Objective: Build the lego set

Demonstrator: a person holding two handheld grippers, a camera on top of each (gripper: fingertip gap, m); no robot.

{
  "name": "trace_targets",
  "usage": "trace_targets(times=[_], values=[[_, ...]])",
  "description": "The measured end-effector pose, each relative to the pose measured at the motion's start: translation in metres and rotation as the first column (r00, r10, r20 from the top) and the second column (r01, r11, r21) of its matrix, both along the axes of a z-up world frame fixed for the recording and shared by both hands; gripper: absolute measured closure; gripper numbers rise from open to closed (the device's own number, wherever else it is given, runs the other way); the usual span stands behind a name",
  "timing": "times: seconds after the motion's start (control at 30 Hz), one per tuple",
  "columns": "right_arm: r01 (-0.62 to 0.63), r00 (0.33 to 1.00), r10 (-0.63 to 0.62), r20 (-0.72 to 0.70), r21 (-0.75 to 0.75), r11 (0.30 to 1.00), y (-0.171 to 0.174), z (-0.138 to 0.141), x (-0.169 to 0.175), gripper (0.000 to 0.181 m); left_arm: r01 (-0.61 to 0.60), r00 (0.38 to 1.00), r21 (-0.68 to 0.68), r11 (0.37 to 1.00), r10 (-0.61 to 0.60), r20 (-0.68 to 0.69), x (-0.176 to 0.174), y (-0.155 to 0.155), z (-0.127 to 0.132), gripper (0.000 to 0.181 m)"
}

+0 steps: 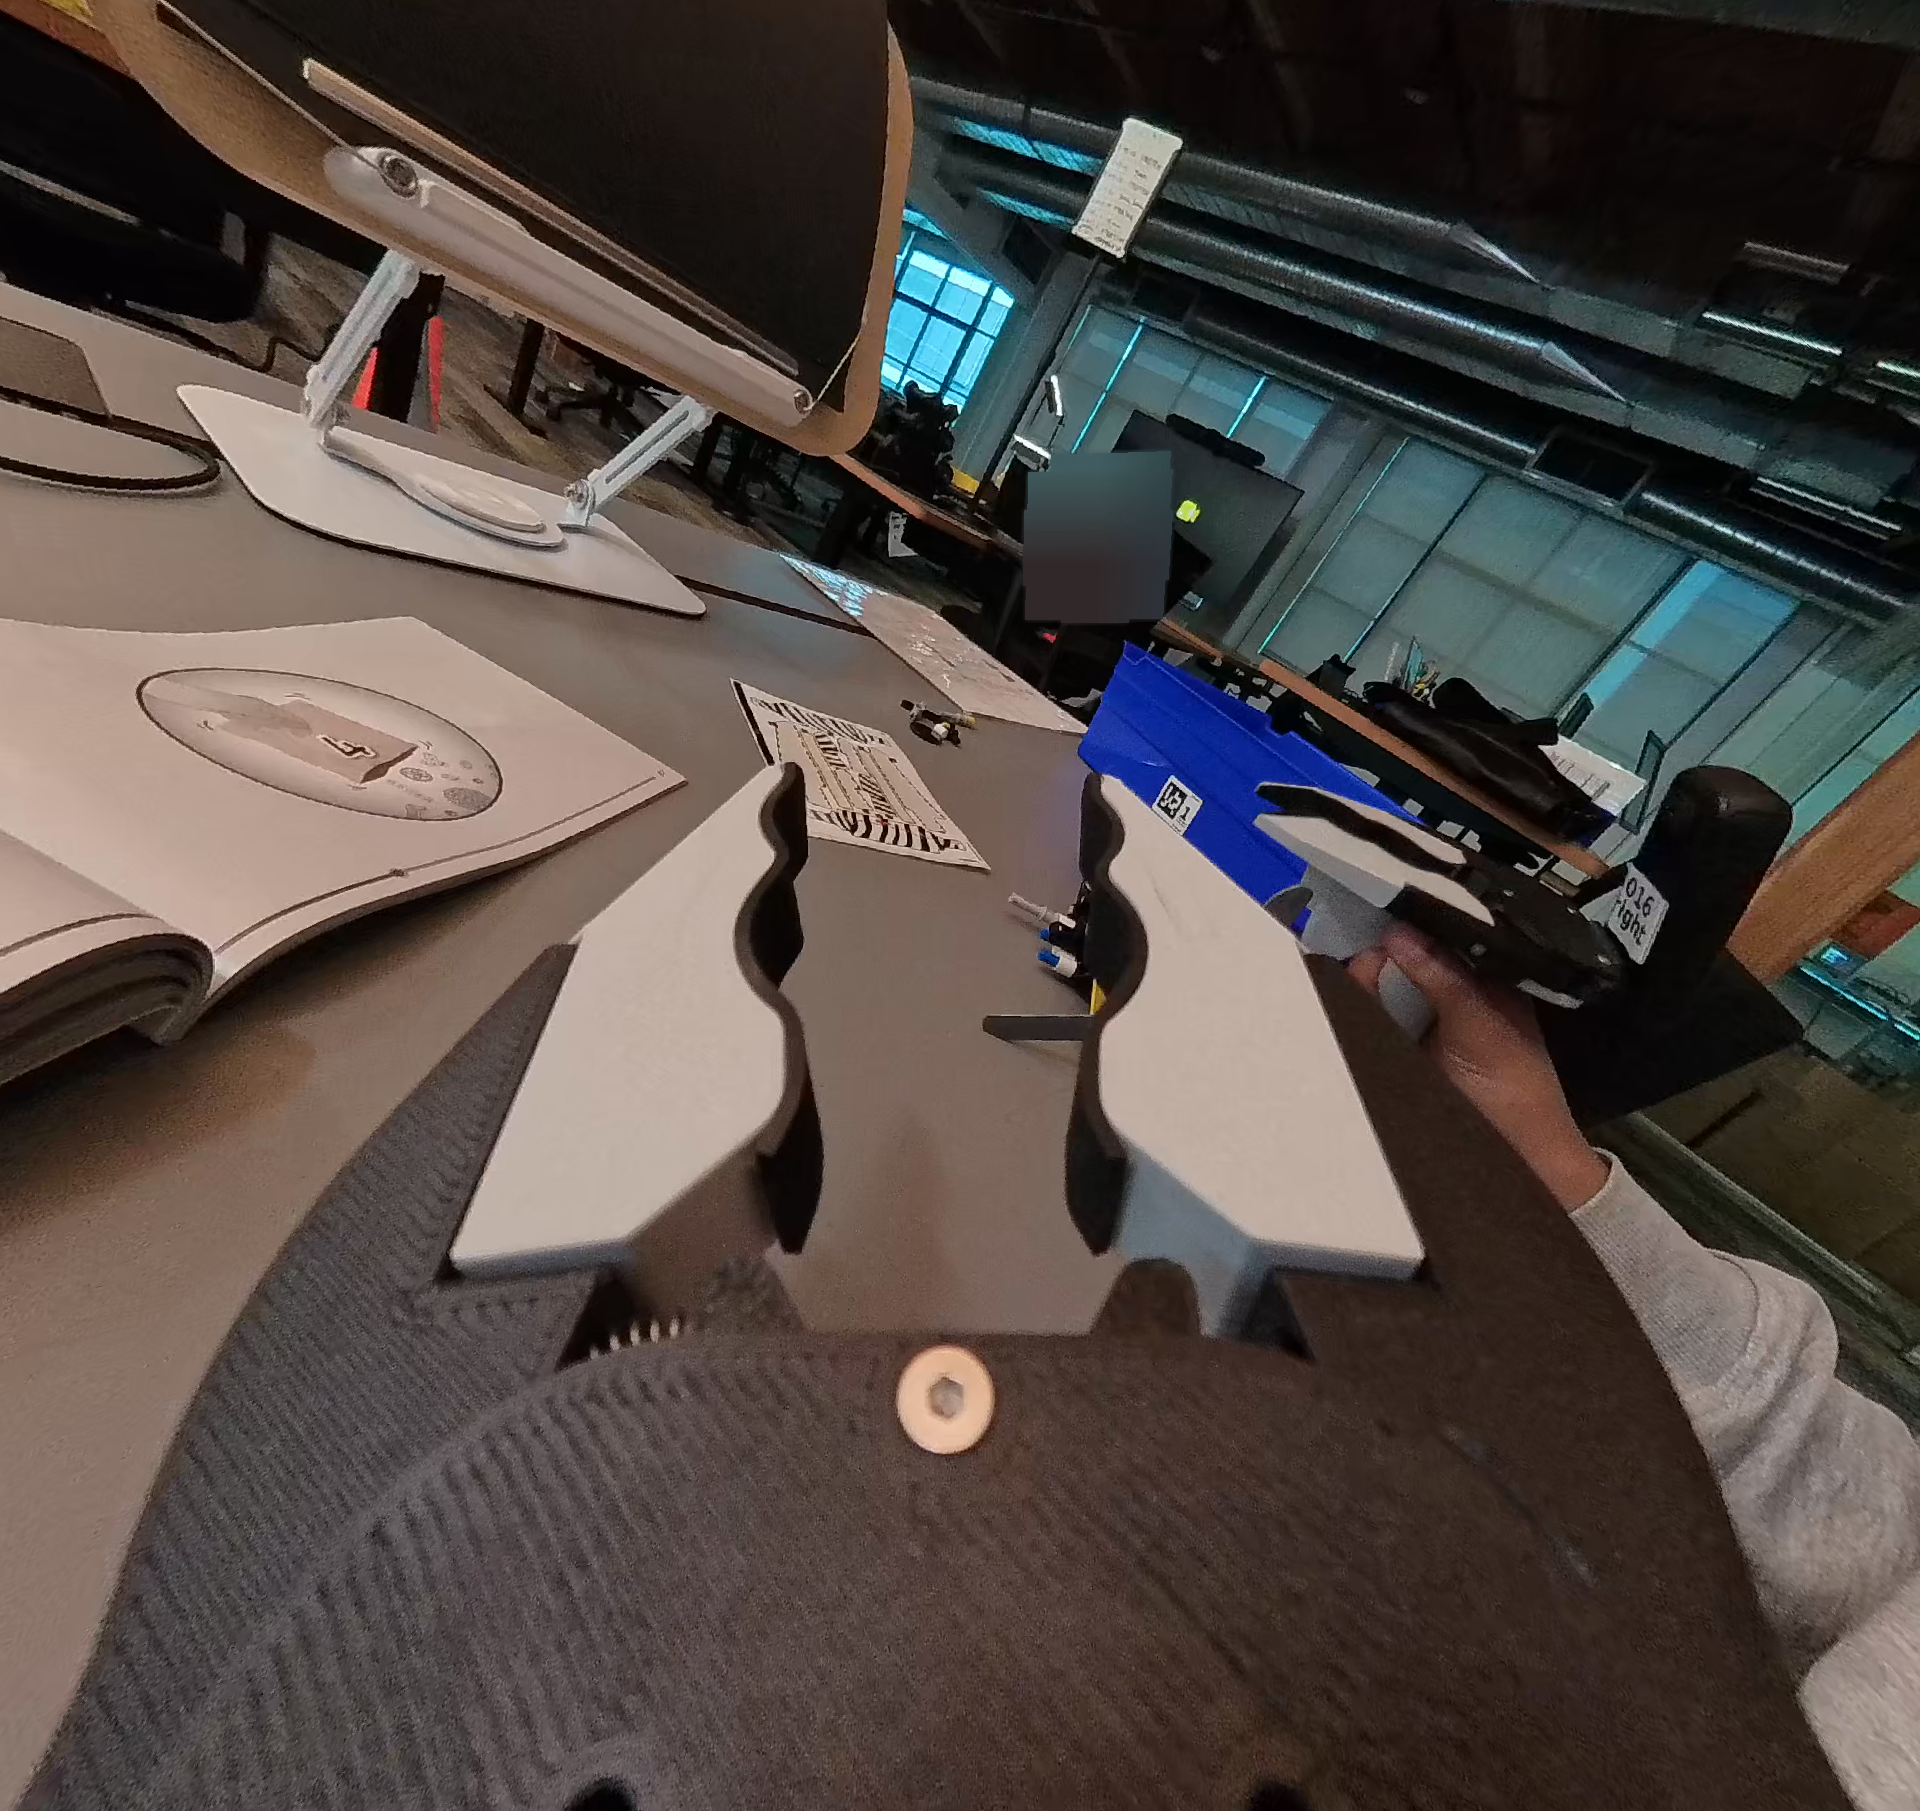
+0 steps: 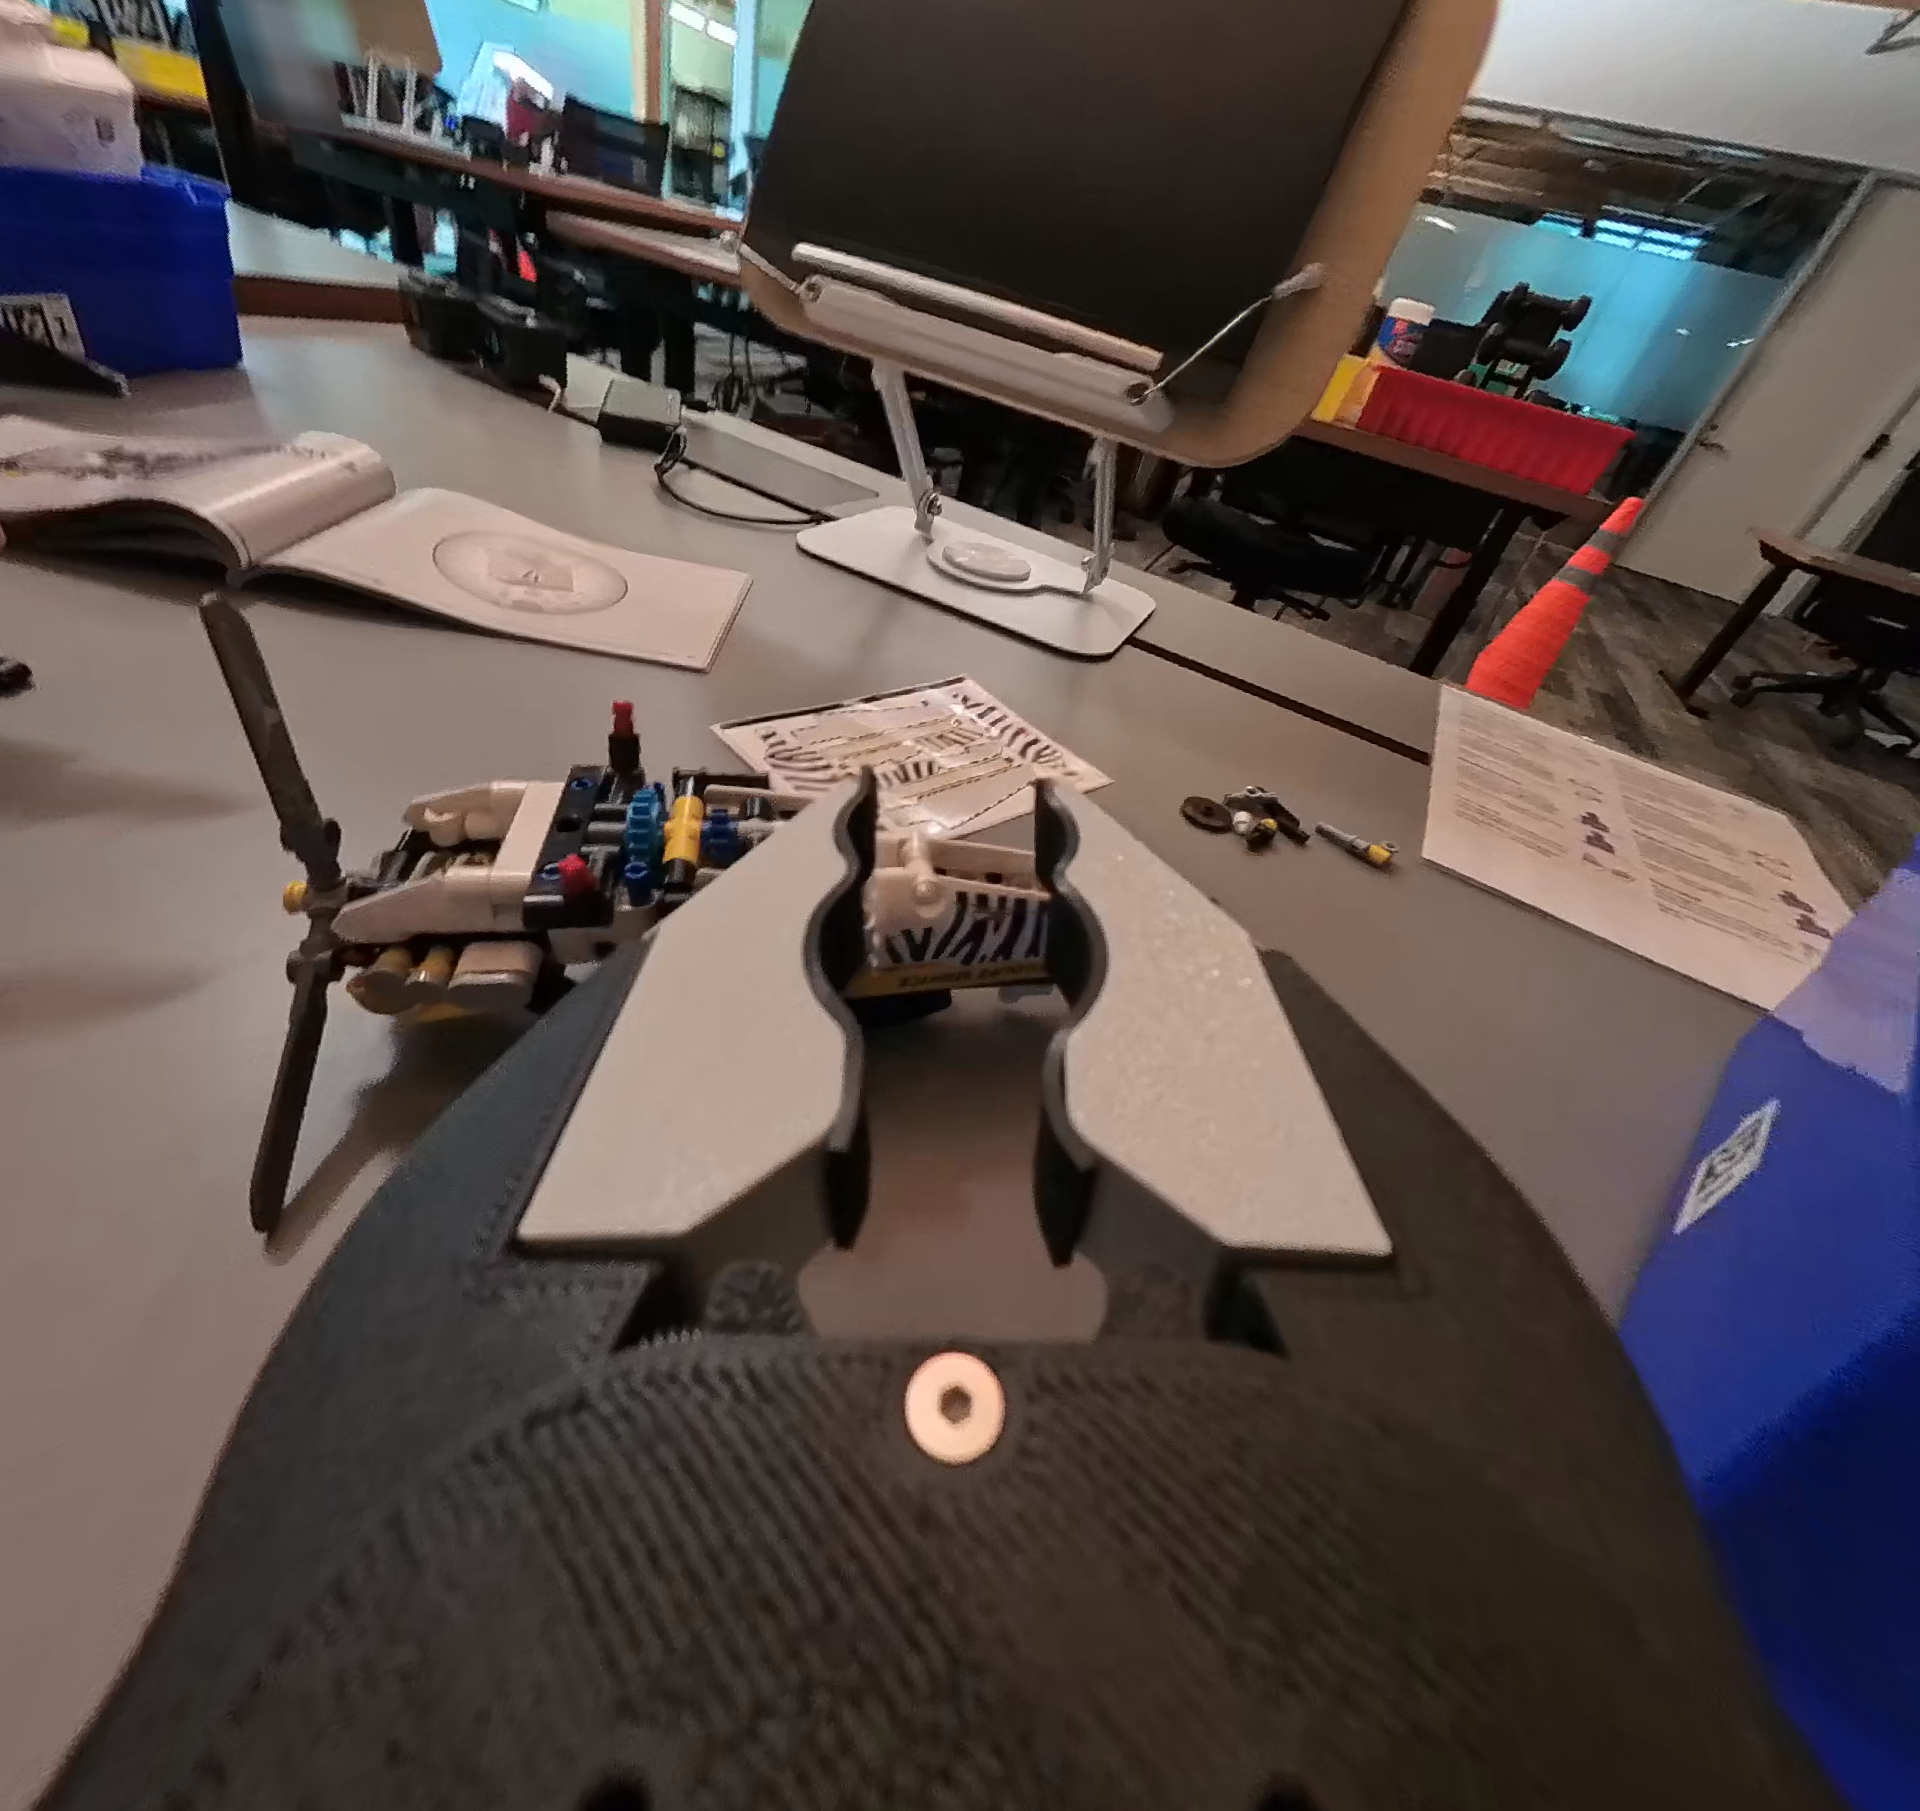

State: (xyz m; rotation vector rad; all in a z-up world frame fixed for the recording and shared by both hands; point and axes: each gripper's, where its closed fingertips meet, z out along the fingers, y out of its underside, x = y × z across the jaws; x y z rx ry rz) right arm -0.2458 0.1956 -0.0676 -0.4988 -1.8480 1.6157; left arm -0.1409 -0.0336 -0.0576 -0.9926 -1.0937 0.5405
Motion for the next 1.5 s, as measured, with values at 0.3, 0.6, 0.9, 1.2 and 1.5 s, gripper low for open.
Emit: trace_targets(times=[0.3,0.6,0.9,1.2,1.5], values=[[0.054,0.996,-0.040,0.077,-0.190,0.980,0.024,0.013,-0.012,0.155,0.003,1.000,0.008,1.000,-0.003,-0.001,0.000,0.000,0.000,0.130],[0.047,0.998,-0.042,0.041,-0.118,0.992,0.016,0.009,-0.008,0.156,0.004,1.000,0.010,1.000,-0.004,-0.001,0.000,0.000,0.000,0.130],[0.029,0.999,-0.026,0.032,-0.098,0.995,0.012,0.008,-0.006,0.156,0.003,1.000,0.010,1.000,-0.003,0.000,0.000,0.001,0.000,0.130],[0.023,0.999,-0.021,0.024,-0.079,0.997,0.010,0.006,-0.005,0.157,-0.003,1.000,0.010,1.000,0.003,0.005,0.000,0.000,0.000,0.130],[0.016,1.000,-0.014,0.027,-0.084,0.996,0.010,0.007,-0.004,0.156,0.020,0.900,-0.380,0.925,0.149,0.410,-0.068,-0.023,-0.033,0.096]])
